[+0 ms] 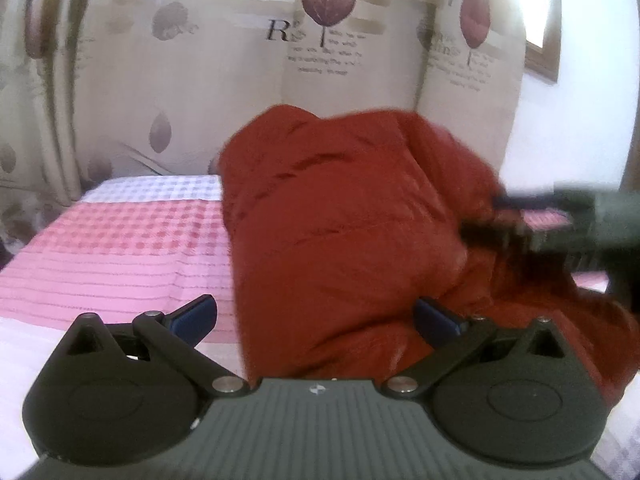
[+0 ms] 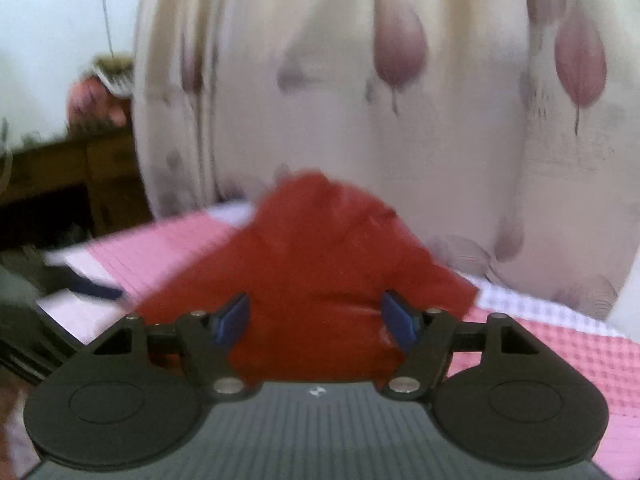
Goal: Fold large clothes
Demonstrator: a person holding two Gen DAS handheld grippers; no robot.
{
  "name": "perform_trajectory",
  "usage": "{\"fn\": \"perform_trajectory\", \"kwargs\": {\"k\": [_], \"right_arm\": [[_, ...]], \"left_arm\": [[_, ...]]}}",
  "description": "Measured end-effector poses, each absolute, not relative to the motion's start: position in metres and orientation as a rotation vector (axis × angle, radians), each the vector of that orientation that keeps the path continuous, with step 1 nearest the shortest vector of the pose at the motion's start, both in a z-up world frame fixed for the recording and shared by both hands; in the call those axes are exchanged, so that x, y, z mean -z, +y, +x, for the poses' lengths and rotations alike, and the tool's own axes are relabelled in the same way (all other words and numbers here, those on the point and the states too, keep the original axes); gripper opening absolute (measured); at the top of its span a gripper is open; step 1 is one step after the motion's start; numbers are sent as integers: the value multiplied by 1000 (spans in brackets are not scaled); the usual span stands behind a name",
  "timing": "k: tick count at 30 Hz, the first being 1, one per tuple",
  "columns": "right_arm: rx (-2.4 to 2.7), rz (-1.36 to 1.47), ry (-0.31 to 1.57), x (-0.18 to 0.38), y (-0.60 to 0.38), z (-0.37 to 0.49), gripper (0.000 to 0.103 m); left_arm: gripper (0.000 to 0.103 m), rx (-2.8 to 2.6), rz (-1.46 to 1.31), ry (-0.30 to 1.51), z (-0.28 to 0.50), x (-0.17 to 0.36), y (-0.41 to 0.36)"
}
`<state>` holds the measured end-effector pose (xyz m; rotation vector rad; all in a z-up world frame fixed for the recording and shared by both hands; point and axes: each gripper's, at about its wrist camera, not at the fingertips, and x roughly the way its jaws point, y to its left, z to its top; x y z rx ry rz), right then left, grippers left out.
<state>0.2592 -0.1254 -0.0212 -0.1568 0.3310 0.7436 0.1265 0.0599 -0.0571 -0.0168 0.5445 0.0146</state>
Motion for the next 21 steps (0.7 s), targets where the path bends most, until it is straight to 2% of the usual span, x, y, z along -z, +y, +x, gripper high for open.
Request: {"fn": "perform_trajectory", "kwargs": {"k": [5,11,13,16,19,21], "right_arm": [[-721,-53,381,68,-151,272,75],[-724,111,389,109,-174,289,87],[-704,163,430,116,-182,295,103],[-725,205,456,112,-189,299,103],[-714,113,385,99,-179,283,103],[-717,113,407,95,-177,286,103]], "left_arm": [[103,-21,21,505,118,49,50],[103,-85,180,422,110,38,15],[103,-135,245,397,108,39,4],[103,-172,317,374,105,44,-6],[103,-163,329,398,107,48,-9],[103,-141,296,410,108,46,-5]]}}
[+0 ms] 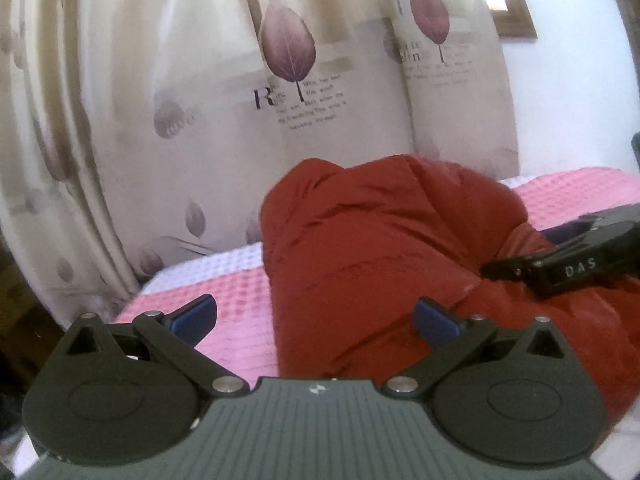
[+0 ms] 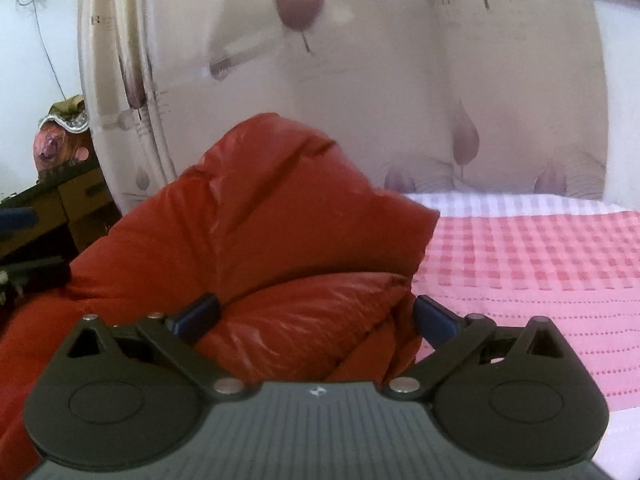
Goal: Fold large clothes
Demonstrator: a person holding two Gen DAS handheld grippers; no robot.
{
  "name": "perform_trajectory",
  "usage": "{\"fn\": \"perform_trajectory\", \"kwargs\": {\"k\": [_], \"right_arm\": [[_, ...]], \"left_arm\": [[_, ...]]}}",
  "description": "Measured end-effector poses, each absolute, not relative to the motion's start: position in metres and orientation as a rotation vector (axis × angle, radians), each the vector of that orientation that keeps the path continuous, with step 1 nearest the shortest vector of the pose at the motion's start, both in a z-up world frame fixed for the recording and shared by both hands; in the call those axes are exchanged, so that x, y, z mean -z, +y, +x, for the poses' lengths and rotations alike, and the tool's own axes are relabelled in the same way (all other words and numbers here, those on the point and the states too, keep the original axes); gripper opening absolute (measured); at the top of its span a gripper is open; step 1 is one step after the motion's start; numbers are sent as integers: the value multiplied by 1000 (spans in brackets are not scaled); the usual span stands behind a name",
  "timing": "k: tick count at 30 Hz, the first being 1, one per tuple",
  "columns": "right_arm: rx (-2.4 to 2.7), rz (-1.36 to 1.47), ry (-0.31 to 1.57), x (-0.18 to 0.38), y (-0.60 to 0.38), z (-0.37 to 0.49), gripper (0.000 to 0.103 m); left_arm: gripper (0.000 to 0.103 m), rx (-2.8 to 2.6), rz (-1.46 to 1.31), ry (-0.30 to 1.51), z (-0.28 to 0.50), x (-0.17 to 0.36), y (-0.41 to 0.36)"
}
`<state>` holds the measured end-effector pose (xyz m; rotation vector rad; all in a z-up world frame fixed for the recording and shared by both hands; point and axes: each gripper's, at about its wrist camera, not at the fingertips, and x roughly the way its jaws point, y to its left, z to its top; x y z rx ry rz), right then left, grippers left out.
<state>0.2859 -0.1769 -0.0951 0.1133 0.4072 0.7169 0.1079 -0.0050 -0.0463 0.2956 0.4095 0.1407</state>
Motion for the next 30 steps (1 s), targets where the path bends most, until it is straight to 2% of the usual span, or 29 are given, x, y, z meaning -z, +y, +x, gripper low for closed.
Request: {"fn": "perform_trajectory", "kwargs": {"k": [10,17,30], "right_arm": [[-655,74,297,68,-191,257,103],[-586,146,117,45,-209,198,103],[-649,130,95,47,-197,127,103]], "left_arm": [[103,-139,211,439,116,45,10],[103,-143,180,440,116,44,14],[103,-137,184,331,81,13,-1]]}}
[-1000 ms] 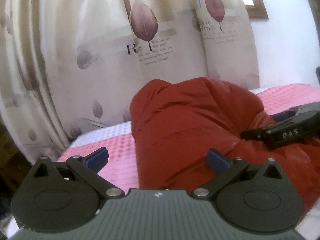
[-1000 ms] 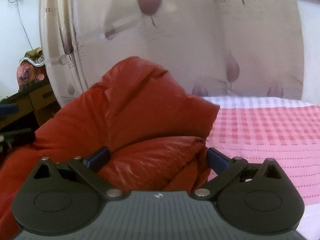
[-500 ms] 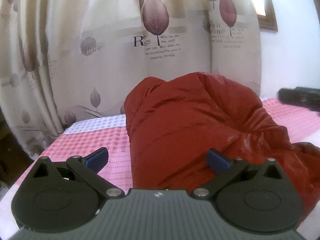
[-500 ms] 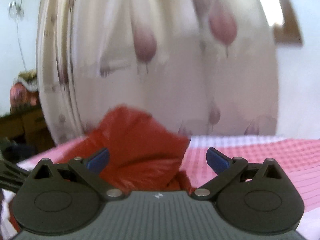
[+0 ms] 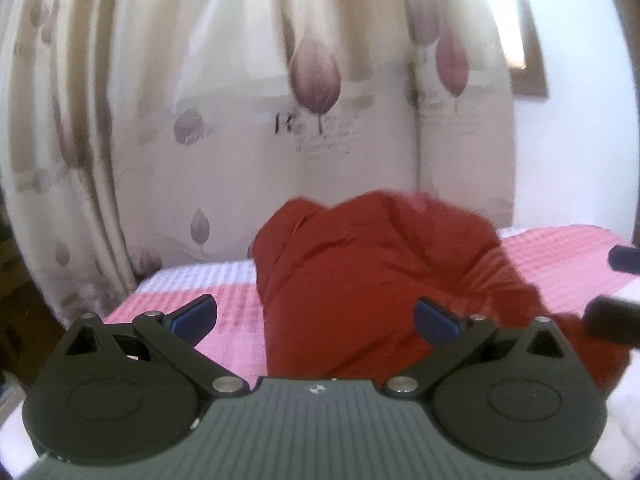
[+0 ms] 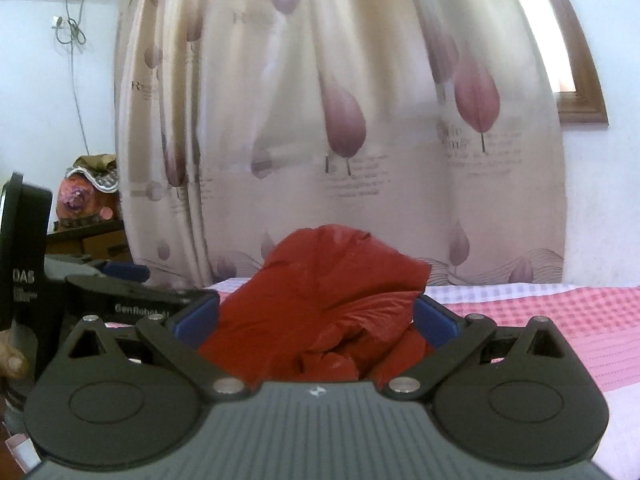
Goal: Fold large clothes
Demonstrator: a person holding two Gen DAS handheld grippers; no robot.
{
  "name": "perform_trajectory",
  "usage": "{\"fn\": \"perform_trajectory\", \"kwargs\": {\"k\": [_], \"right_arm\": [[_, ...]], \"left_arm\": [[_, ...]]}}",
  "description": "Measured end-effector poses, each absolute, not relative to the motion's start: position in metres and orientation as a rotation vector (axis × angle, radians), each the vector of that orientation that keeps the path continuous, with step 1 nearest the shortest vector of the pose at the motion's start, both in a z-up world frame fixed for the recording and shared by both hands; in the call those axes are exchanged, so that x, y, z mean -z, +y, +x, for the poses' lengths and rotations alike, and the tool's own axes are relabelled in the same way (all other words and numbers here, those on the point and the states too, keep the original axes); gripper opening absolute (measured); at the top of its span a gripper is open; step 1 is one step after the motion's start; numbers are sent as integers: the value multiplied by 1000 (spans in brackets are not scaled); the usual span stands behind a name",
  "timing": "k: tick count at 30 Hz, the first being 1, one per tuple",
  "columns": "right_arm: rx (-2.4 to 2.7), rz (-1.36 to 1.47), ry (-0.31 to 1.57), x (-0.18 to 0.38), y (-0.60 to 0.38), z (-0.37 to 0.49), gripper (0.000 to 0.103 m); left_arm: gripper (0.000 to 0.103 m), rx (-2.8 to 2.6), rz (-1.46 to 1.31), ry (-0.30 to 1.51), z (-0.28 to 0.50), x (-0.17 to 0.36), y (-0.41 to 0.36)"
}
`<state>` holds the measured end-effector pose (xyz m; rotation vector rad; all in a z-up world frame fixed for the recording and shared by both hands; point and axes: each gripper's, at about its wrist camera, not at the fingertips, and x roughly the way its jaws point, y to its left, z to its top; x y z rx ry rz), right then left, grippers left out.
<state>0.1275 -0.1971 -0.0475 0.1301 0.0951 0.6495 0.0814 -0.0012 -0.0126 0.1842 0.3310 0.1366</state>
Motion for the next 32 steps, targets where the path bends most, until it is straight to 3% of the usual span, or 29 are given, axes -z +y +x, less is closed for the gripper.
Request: {"fn": "perform_trajectory", "kwargs": {"k": [32], "right_arm": [[-645,114,49,43,-204,90,103]], "left_arm": [[103,-62,112,291,48,-14,-36]]}}
